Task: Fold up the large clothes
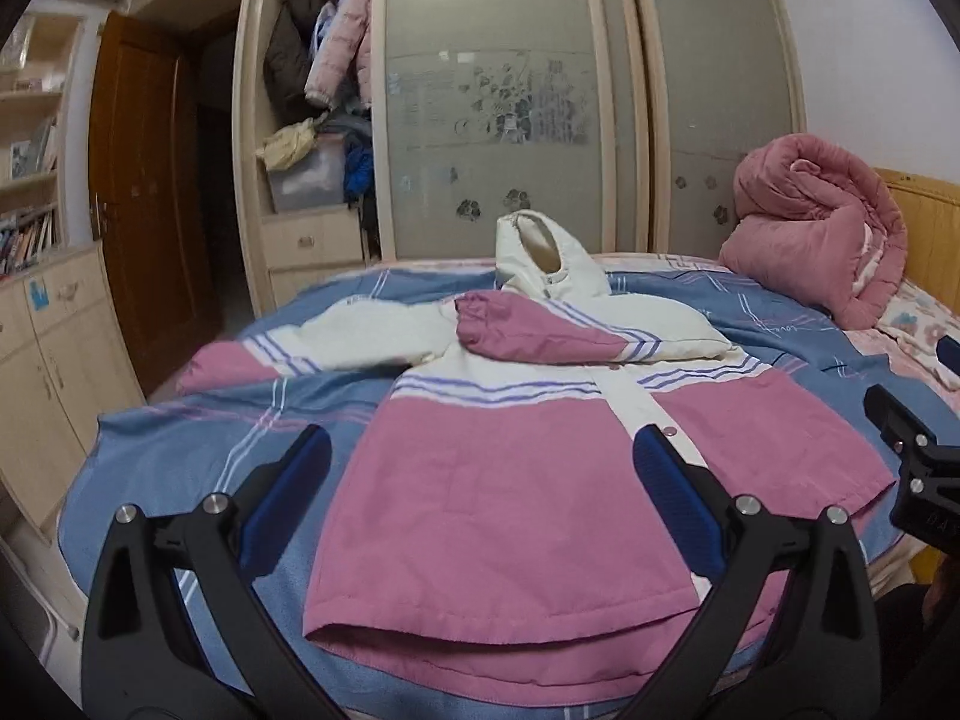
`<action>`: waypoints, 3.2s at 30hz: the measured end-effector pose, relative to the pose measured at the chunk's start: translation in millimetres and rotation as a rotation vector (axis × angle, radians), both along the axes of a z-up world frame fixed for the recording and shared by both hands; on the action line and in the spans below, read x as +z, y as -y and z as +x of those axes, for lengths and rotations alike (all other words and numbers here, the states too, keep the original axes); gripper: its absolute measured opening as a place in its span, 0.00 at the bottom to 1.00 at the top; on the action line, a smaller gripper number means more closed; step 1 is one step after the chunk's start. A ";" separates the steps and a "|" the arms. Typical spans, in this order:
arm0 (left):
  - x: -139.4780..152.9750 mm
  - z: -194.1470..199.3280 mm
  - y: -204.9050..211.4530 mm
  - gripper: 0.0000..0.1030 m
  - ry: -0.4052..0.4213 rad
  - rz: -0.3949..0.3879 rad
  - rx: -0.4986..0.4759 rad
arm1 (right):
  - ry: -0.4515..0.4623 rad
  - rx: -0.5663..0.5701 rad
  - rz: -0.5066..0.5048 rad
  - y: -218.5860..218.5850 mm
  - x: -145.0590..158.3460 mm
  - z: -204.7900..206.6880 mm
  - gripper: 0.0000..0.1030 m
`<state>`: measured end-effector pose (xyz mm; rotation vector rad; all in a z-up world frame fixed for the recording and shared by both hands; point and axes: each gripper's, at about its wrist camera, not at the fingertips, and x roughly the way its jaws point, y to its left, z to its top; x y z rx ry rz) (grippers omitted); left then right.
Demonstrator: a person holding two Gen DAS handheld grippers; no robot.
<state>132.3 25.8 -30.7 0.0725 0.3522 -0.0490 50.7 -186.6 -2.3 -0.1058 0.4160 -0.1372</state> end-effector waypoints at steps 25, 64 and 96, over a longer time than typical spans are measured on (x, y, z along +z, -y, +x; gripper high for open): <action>-14.1 19.1 29.9 0.98 -0.044 0.090 -0.028 | -0.043 0.024 0.079 12.2 -4.9 11.2 0.99; -14.9 12.3 36.4 0.98 -0.012 0.126 -0.043 | -0.052 0.020 0.054 9.0 -7.7 13.9 0.99; -65.5 215.4 -426.8 0.98 -0.192 -1.069 0.250 | -0.053 -0.064 0.068 26.8 -9.8 16.0 0.99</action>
